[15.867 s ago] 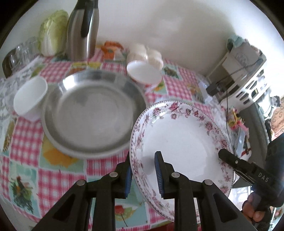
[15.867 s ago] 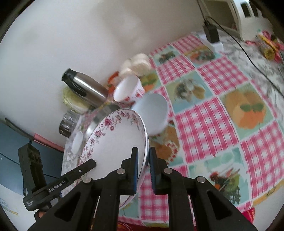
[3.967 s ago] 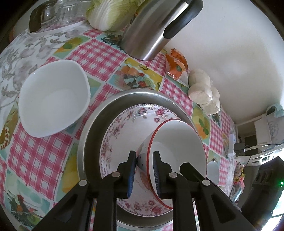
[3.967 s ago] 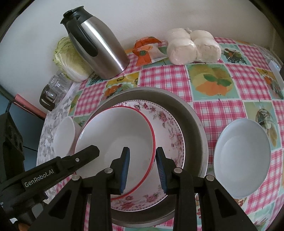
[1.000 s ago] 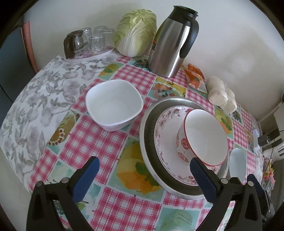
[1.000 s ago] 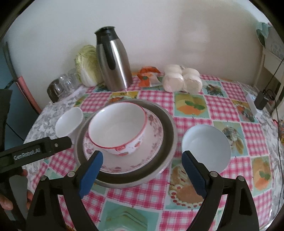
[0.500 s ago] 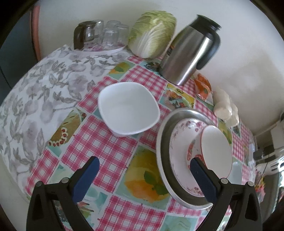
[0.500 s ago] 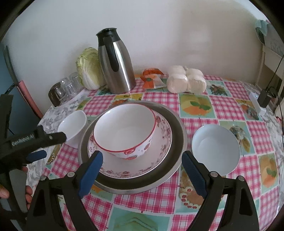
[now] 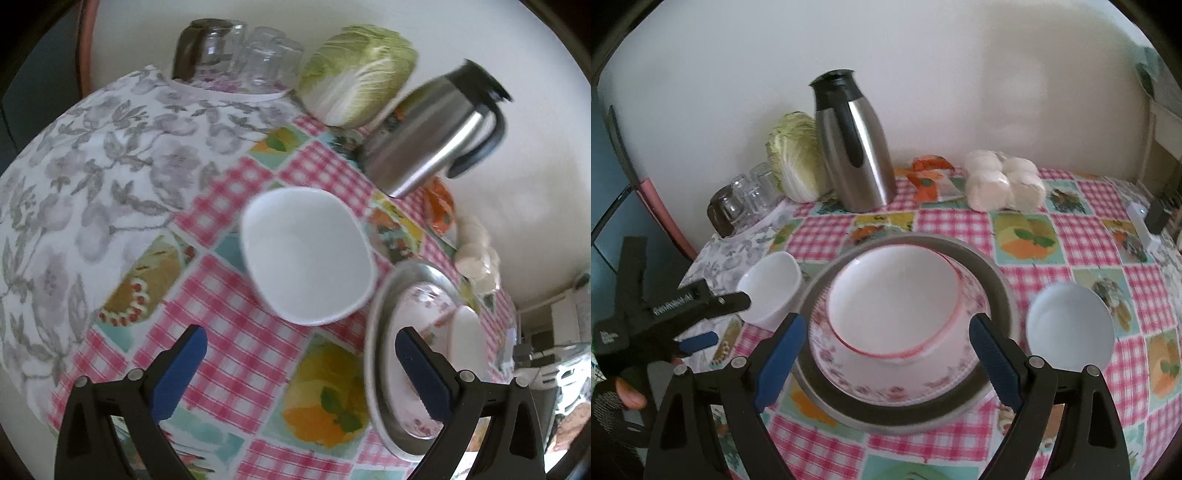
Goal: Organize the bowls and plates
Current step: 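Move both tools toward the white square MAX bowl, then close both tools on the rim of the white square bowl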
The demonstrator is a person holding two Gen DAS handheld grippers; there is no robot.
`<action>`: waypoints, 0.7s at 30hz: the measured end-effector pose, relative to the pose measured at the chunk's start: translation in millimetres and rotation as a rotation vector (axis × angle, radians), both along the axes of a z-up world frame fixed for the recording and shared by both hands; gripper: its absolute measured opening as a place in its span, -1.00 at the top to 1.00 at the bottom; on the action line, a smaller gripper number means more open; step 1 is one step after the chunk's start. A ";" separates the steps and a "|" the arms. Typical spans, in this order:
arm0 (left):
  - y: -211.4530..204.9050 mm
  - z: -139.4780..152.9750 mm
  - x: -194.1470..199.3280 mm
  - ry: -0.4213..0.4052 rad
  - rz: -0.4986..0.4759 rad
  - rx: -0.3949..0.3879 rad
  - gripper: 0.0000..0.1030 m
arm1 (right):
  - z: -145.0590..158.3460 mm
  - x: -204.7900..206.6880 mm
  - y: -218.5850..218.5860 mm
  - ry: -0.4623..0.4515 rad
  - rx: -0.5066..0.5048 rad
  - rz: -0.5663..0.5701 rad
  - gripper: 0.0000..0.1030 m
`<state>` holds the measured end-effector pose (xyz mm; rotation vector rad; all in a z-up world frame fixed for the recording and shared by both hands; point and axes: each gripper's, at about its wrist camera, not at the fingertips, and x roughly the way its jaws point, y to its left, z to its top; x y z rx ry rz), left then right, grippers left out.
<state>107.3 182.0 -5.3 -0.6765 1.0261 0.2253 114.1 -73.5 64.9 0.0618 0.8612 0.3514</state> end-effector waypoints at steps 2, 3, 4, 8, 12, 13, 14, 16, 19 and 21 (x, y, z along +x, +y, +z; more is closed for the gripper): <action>13.9 -4.8 -0.2 0.024 0.032 -0.008 -1.00 | 4.8 5.8 14.2 0.004 -0.018 0.024 -0.76; 20.4 -7.2 -0.7 0.030 0.046 -0.027 -1.00 | 7.9 9.2 22.2 0.004 -0.025 0.038 -0.76; 28.6 -11.0 -1.4 0.034 0.061 -0.063 -1.00 | 10.6 12.9 30.2 0.007 -0.029 0.054 -0.76; 51.7 -21.6 -4.9 0.036 0.121 -0.130 -1.00 | 21.7 31.3 69.3 0.022 -0.066 0.105 -0.76; 63.3 -28.1 -5.5 0.048 0.161 -0.146 -0.98 | 24.2 44.8 106.2 0.043 -0.114 0.155 -0.76; 65.4 -30.1 -5.4 0.048 0.166 -0.162 -0.97 | 22.1 48.0 115.1 0.053 -0.139 0.163 -0.76; 66.5 -31.4 -5.3 0.046 0.166 -0.174 -0.96 | 19.9 50.3 121.6 0.058 -0.160 0.162 -0.76; 67.0 -34.8 -3.6 0.045 0.163 -0.193 -0.78 | 12.9 56.8 133.8 0.078 -0.203 0.162 -0.76; 64.9 -41.2 3.1 0.060 0.150 -0.206 -0.73 | -0.3 66.4 148.6 0.118 -0.249 0.169 -0.73; 63.9 -45.4 6.1 0.067 0.146 -0.218 -0.68 | -9.1 72.9 157.2 0.131 -0.291 0.164 -0.59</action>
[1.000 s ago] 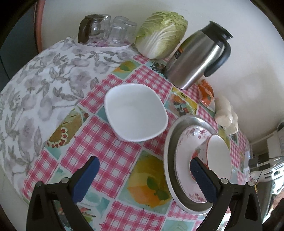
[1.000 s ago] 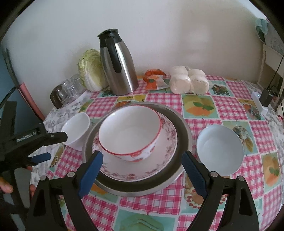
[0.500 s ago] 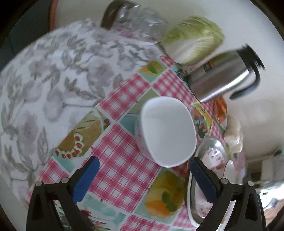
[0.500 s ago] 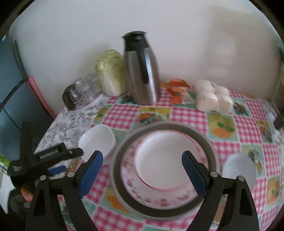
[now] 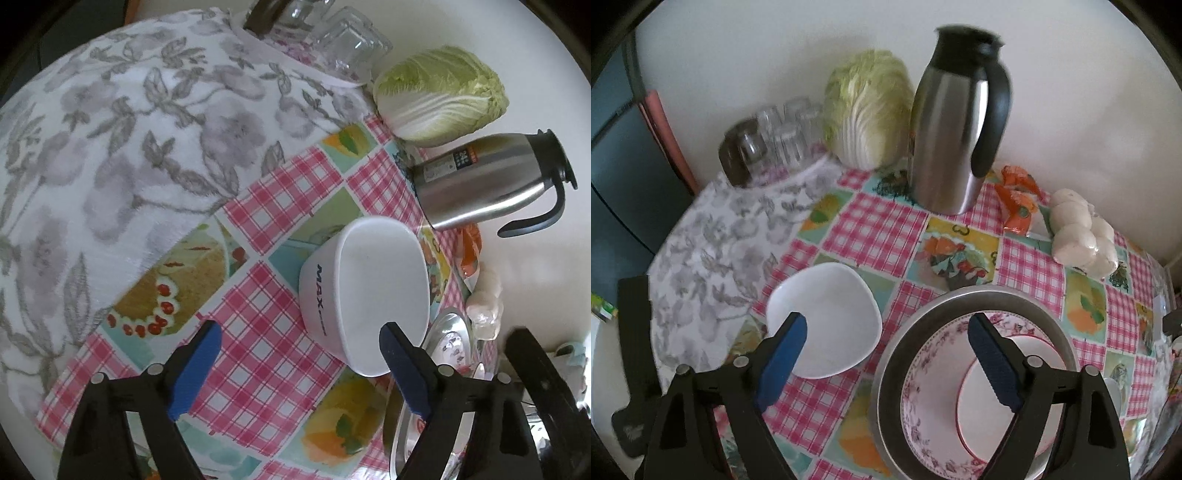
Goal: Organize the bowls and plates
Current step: 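Close both tools on the rim of the white square bowl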
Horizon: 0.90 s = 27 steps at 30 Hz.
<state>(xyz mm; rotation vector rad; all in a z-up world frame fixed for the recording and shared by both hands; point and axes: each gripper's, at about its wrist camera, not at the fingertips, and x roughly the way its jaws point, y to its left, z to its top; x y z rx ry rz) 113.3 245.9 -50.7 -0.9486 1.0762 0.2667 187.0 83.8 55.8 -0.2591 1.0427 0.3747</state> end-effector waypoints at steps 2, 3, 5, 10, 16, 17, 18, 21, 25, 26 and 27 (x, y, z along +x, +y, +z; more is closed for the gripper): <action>-1.6 -4.6 4.2 0.003 -0.005 -0.015 -0.60 | -8.9 6.5 6.4 0.021 -0.024 0.002 -0.32; -2.3 -6.5 6.0 0.004 -0.010 -0.020 -0.56 | -14.1 9.9 9.3 0.033 -0.035 0.000 -0.27; -2.9 -9.2 9.6 0.002 -0.019 -0.024 -0.48 | -21.6 14.9 14.4 0.046 -0.051 0.006 -0.07; -3.4 -16.0 17.5 0.005 -0.037 -0.041 0.03 | -40.3 22.2 27.3 0.066 -0.098 0.043 0.22; -11.6 -18.6 28.3 -0.006 -0.078 -0.038 0.42 | -62.1 31.0 31.9 0.097 -0.134 0.037 0.63; -12.4 -18.8 29.5 -0.010 -0.079 -0.037 0.46 | -65.3 31.9 32.1 0.103 -0.135 0.039 0.69; -12.4 -19.0 29.4 -0.010 -0.077 -0.034 0.47 | -67.8 32.4 32.5 0.109 -0.134 0.044 0.71; -11.2 -19.5 29.8 -0.018 -0.072 -0.033 0.51 | -73.1 32.8 33.6 0.122 -0.138 0.052 0.79; -8.5 -17.9 28.2 -0.021 -0.075 -0.022 0.54 | -72.3 29.5 33.4 0.131 -0.129 0.061 0.81; -8.2 -16.2 28.0 -0.019 -0.079 -0.011 0.55 | -71.0 28.2 32.9 0.134 -0.122 0.064 0.81; -7.7 -14.7 27.3 -0.020 -0.081 -0.005 0.55 | -69.3 26.9 32.4 0.134 -0.115 0.064 0.81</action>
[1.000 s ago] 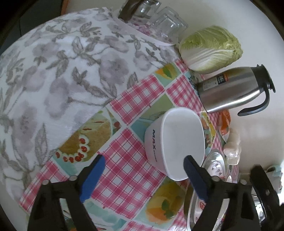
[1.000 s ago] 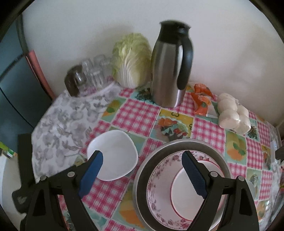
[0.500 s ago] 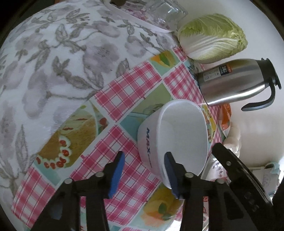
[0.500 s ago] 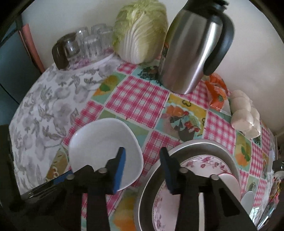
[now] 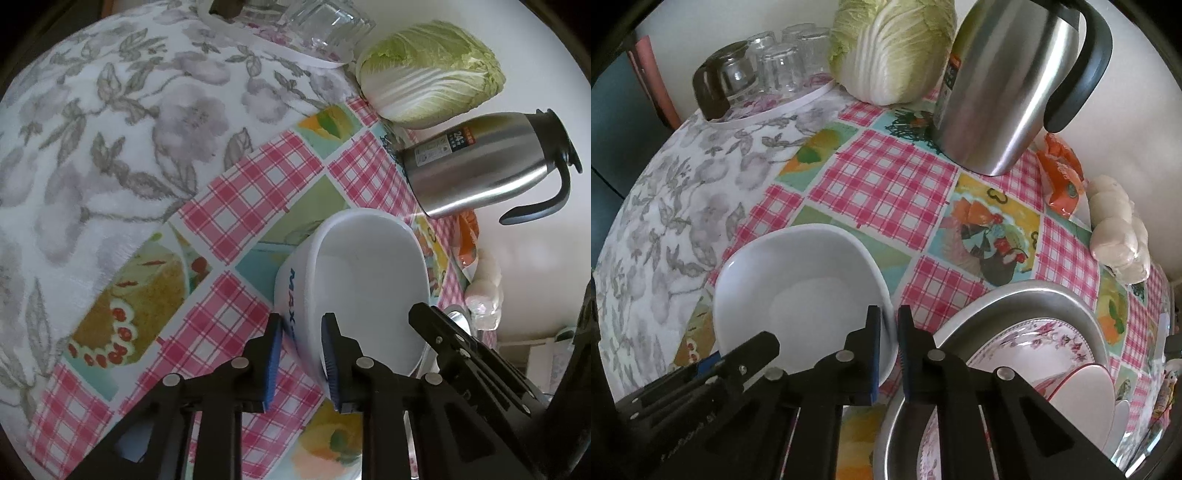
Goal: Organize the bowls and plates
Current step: 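Close both tools on the rim of the white square bowl, then lift and carry the white square bowl with both tools over the basin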
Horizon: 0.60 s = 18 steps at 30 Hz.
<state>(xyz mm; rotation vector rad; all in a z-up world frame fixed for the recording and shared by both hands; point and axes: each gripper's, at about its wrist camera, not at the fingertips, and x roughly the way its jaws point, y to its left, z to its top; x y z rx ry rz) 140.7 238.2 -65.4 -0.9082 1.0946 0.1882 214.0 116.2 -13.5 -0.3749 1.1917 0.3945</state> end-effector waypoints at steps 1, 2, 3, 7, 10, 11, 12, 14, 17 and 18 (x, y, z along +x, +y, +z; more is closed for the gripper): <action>0.2 2.1 -0.4 -0.003 -0.002 0.006 0.55 | 1.9 -1.2 -0.7 0.000 0.006 0.000 0.81; 0.3 4.5 -0.9 -0.005 -0.006 0.012 0.55 | 4.3 -2.4 -1.8 0.000 0.014 -0.001 0.81; 0.1 7.5 -1.8 -0.009 -0.011 0.020 0.55 | 6.9 -3.6 -3.1 0.001 0.023 -0.001 0.81; -0.3 23.4 -8.2 -0.036 -0.024 0.041 0.55 | 24.7 -8.8 -11.4 0.003 0.066 -0.005 0.81; -4.1 39.7 -14.1 -0.069 -0.036 0.057 0.55 | 41.5 -13.8 -17.9 -0.011 0.088 -0.002 0.81; -6.0 45.2 -16.0 -0.079 -0.041 0.062 0.55 | 50.2 -16.4 -21.3 -0.020 0.098 0.001 0.81; -8.4 51.5 -18.6 -0.089 -0.046 0.070 0.55 | 55.6 -17.9 -23.9 -0.024 0.104 0.002 0.81; -14.2 65.0 -23.8 -0.113 -0.058 0.092 0.55 | 69.7 -21.9 -30.5 -0.033 0.119 0.000 0.81; -24.8 84.7 -32.4 -0.157 -0.073 0.114 0.55 | 92.3 -29.6 -43.7 -0.051 0.135 -0.001 0.81; -29.3 91.5 -36.1 -0.175 -0.078 0.115 0.55 | 98.4 -32.1 -47.5 -0.057 0.135 0.001 0.81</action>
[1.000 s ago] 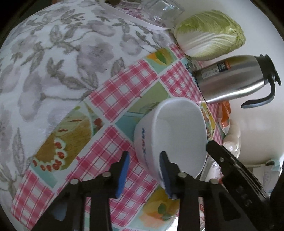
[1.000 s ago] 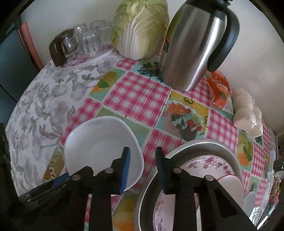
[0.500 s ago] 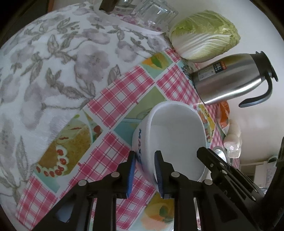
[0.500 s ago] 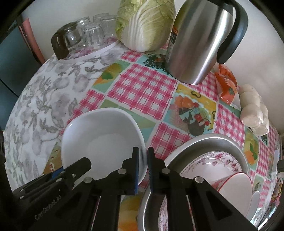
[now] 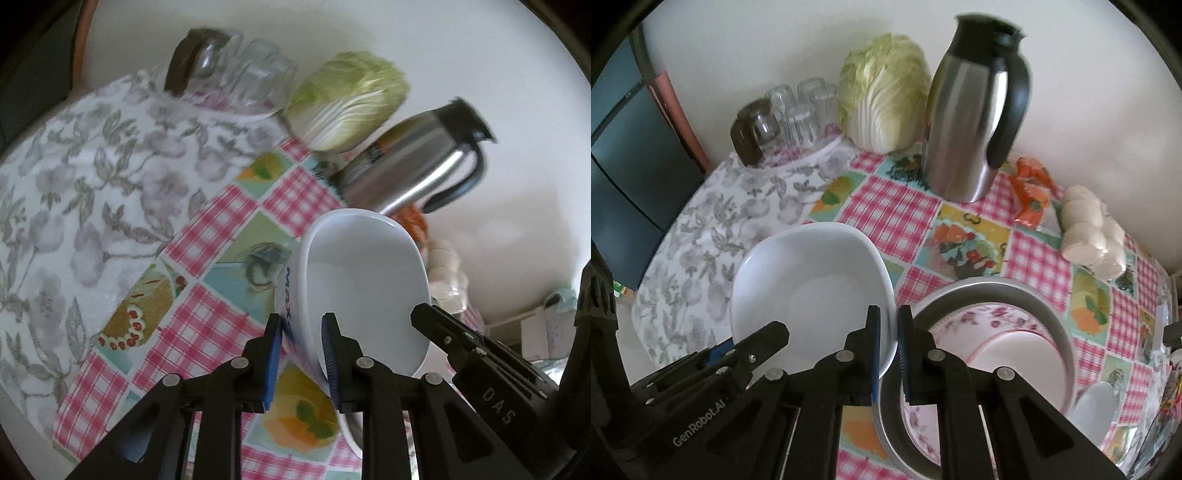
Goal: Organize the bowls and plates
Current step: 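Lift and carry the white square bowl with both tools over the basin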
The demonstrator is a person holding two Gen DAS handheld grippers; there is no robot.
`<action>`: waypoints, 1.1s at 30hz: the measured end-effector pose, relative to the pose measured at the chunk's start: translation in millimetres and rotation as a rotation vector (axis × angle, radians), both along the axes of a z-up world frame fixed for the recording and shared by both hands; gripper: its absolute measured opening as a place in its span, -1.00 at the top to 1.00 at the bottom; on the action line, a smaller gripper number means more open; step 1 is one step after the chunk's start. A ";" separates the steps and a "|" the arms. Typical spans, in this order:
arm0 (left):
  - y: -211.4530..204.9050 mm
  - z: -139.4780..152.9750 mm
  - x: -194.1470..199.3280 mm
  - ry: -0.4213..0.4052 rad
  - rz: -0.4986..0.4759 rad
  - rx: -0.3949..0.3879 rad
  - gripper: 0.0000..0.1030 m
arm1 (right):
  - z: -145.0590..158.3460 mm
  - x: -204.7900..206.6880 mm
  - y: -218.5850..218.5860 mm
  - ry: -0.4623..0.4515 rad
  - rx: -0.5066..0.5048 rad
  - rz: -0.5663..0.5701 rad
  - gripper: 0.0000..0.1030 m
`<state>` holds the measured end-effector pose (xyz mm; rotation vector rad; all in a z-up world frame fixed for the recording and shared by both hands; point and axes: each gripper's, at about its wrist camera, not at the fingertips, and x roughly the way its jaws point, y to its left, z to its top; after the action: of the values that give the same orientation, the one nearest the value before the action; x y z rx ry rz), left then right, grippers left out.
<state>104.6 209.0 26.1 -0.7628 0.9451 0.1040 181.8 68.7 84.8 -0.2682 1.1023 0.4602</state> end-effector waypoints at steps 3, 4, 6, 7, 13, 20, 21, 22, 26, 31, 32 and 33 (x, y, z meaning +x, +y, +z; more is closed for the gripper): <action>-12.9 13.4 -6.8 -0.034 -0.018 -0.003 0.54 | 18.1 -7.0 -13.9 -0.019 0.002 0.001 0.81; -18.3 18.0 -8.2 -0.044 -0.027 0.001 0.54 | 23.3 -9.1 -18.7 -0.026 0.002 -0.002 0.81; -30.2 27.3 -11.1 -0.063 -0.044 0.017 0.54 | 33.6 -13.3 -29.7 -0.039 -0.003 -0.009 0.81; -38.3 32.4 -12.3 -0.073 -0.054 0.031 0.54 | 36.9 -13.9 -35.1 -0.044 -0.005 -0.014 0.81; -77.2 52.5 -8.7 -0.111 -0.118 0.070 0.53 | 51.2 -13.6 -75.9 -0.059 -0.013 -0.058 0.80; -126.0 54.8 10.8 -0.096 -0.203 0.085 0.51 | 46.0 -2.2 -125.8 -0.039 -0.017 -0.132 0.80; -131.7 52.5 13.3 -0.091 -0.213 0.081 0.51 | 44.3 -1.3 -130.9 -0.035 -0.016 -0.139 0.80; -135.9 50.9 14.9 -0.086 -0.219 0.078 0.51 | 42.4 -0.6 -135.5 -0.030 -0.015 -0.145 0.80; -150.6 40.7 22.2 -0.057 -0.243 0.083 0.51 | 31.9 3.1 -148.7 -0.007 -0.009 -0.165 0.80; -162.5 28.9 28.1 -0.019 -0.259 0.102 0.51 | 17.3 7.4 -160.7 0.022 0.002 -0.188 0.80; -163.4 25.8 29.6 -0.011 -0.260 0.102 0.51 | 13.5 8.6 -162.4 0.030 0.006 -0.191 0.80; -163.7 23.7 30.7 -0.005 -0.260 0.101 0.51 | 10.6 10.3 -162.6 0.035 0.008 -0.191 0.80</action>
<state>135.3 45.3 49.8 -0.5415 1.0188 -0.0770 192.2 -93.9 95.4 -0.1466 1.1477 0.3004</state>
